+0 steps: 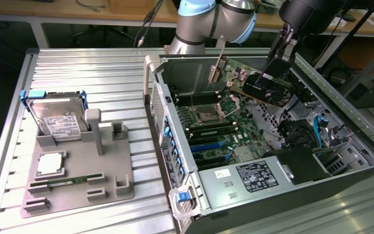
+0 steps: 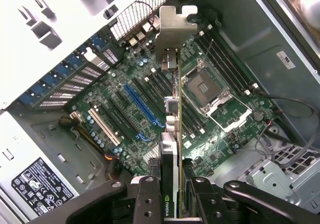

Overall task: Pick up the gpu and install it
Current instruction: 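Insert the gpu into the slot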

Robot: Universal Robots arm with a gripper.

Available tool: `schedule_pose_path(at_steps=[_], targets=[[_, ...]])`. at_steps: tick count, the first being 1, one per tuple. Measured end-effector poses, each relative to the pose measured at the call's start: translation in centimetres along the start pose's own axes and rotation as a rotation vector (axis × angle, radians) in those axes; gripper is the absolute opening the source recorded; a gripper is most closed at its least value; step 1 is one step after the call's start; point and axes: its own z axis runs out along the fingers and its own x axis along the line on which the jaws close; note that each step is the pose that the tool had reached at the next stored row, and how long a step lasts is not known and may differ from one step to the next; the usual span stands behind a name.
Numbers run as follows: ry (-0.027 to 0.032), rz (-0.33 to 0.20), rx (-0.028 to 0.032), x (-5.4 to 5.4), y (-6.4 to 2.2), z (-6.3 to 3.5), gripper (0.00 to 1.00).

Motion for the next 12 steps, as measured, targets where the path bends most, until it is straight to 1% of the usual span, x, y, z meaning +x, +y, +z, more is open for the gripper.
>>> schedule_pose_path(at_steps=[12], targets=[[0.0025, -0.057, -0.0014, 0.00, 0.00, 0.00, 0.27]])
